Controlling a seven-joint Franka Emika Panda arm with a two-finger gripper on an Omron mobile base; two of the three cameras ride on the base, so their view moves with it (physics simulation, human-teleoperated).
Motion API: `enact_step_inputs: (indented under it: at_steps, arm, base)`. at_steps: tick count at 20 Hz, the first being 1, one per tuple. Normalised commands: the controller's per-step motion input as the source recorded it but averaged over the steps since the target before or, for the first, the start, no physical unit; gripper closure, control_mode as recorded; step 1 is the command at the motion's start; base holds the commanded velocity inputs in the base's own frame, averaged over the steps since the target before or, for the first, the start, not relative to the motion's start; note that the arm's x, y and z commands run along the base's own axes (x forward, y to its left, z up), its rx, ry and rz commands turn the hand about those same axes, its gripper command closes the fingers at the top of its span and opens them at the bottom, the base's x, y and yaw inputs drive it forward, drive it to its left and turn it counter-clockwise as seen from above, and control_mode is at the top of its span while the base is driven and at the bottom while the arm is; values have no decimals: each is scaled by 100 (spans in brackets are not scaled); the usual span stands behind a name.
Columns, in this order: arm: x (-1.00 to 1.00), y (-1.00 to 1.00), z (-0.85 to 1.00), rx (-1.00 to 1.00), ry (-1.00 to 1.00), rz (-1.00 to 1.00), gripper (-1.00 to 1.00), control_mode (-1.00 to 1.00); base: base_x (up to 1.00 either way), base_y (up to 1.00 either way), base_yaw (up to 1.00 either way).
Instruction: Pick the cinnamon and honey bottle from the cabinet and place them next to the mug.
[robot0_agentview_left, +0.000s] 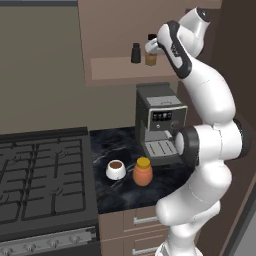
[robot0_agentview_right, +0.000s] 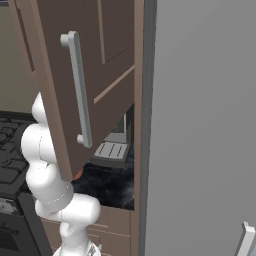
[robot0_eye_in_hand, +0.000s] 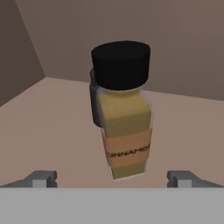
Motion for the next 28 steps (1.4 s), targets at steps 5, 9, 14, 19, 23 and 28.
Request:
enact_step_inputs:
  at_steps: [5,9,14,19,23,28]
  arm:
    - [28,3,0,-3,1,0,-100,-100]
    - [23,4,0,-2,0,0,-100,-100]
    - [9,7,0,0,0,0,-100,-100]
    - [9,7,0,0,0,0,-100,-100]
    - [2,4,0,0,0,0,-100,-100]
    - [0,0,0,0,0,0,-100,-100]
  base:
    - [0,0,0]
    - [0,0,0]
    - [0,0,0]
    - [0,0,0]
    - [0,0,0]
    - [0,0,0]
